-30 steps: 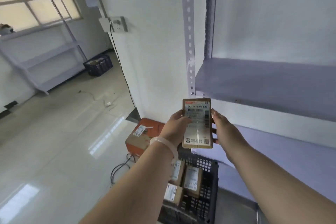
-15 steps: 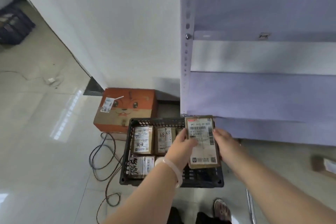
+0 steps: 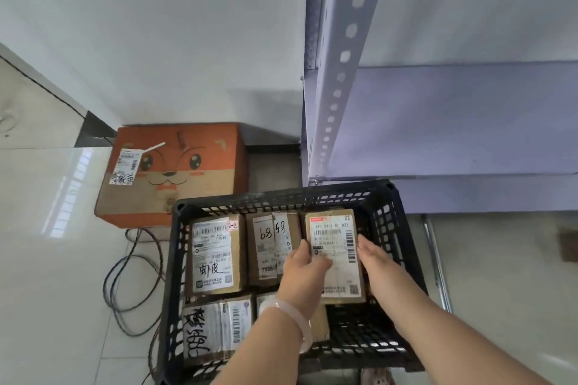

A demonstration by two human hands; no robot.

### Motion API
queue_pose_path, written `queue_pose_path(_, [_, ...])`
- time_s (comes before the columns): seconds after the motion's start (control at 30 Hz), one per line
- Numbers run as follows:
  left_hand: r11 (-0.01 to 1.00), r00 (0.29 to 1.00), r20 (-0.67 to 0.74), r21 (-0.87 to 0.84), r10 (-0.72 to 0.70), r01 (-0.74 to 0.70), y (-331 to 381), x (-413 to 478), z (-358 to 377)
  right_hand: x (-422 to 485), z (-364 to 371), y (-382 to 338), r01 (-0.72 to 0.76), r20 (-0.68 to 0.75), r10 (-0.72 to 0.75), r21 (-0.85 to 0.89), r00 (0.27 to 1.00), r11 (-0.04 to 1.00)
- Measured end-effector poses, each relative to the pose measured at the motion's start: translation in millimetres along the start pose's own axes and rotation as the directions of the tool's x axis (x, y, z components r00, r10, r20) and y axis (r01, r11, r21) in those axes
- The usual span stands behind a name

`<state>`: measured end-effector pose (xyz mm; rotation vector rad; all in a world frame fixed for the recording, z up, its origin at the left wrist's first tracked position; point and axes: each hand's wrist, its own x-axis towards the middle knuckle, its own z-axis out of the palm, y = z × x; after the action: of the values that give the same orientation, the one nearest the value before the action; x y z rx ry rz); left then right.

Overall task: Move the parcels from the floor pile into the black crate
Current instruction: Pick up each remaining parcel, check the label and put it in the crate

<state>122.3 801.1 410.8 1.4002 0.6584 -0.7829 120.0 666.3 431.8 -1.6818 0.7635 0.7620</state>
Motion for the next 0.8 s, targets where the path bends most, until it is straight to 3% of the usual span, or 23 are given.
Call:
queue_pose_path(0.3, [0.995,0.997,-0.013,0.070,0.077,-0.076,-6.6,52.2,-3.7,77.6,19.6,18.7,0.056,-0.009,-0.056,0.085,0.998,0.995])
queue_pose_path(0.6, [0.980,0.996,-0.028,0.182,0.081,-0.075,-20.4,63.6,-9.5,115.3,27.4,36.6,-0.012,0.047,0.005,0.150,0.999,0.989])
queue_pose_path(0.8, [0.981,0.997,-0.038,0.184,0.072,-0.064,-16.9,58.4,-9.3,101.6,15.2,28.0,-0.043,0.114,0.043,-0.005,0.993,0.999])
